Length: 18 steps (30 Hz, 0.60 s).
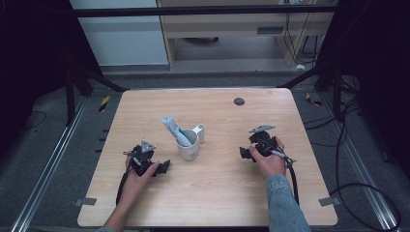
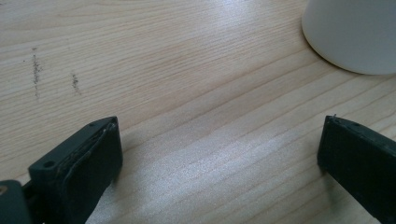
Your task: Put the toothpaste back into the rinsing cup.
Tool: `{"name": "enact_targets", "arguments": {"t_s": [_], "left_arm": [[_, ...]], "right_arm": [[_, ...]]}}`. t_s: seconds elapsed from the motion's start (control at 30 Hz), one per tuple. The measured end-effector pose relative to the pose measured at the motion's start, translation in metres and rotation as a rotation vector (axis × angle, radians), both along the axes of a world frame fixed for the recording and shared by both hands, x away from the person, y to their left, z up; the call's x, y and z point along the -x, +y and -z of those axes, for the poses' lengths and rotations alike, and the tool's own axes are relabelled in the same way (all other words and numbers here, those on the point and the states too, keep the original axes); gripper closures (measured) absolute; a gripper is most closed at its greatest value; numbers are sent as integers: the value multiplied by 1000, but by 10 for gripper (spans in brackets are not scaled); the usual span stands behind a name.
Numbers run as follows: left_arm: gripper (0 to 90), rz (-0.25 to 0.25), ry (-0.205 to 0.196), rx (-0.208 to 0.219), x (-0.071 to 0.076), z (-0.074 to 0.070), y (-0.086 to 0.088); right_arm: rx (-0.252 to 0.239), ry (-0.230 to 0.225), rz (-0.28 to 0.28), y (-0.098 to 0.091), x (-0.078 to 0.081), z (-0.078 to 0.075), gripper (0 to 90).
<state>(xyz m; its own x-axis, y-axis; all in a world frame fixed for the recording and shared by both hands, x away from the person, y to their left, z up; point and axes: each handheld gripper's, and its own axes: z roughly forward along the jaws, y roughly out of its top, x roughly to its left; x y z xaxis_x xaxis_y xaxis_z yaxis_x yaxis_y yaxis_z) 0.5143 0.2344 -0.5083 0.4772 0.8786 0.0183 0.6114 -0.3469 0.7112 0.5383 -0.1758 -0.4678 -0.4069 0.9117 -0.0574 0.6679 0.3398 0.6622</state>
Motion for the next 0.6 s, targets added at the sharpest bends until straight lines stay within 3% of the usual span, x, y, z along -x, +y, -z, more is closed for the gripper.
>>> {"name": "enact_targets", "arguments": {"t_s": [0.33, 0.37, 0.6], "left_arm": [[0, 0, 1, -1, 0, 0, 0], [0, 1, 1, -1, 0, 0, 0], [0, 0, 0, -1, 0, 0, 0]], "right_arm": [[-11, 35, 27, -4, -4, 23, 109], [-39, 37, 43, -5, -6, 28, 109], [-81, 10, 87, -9, -11, 34, 109]]}}
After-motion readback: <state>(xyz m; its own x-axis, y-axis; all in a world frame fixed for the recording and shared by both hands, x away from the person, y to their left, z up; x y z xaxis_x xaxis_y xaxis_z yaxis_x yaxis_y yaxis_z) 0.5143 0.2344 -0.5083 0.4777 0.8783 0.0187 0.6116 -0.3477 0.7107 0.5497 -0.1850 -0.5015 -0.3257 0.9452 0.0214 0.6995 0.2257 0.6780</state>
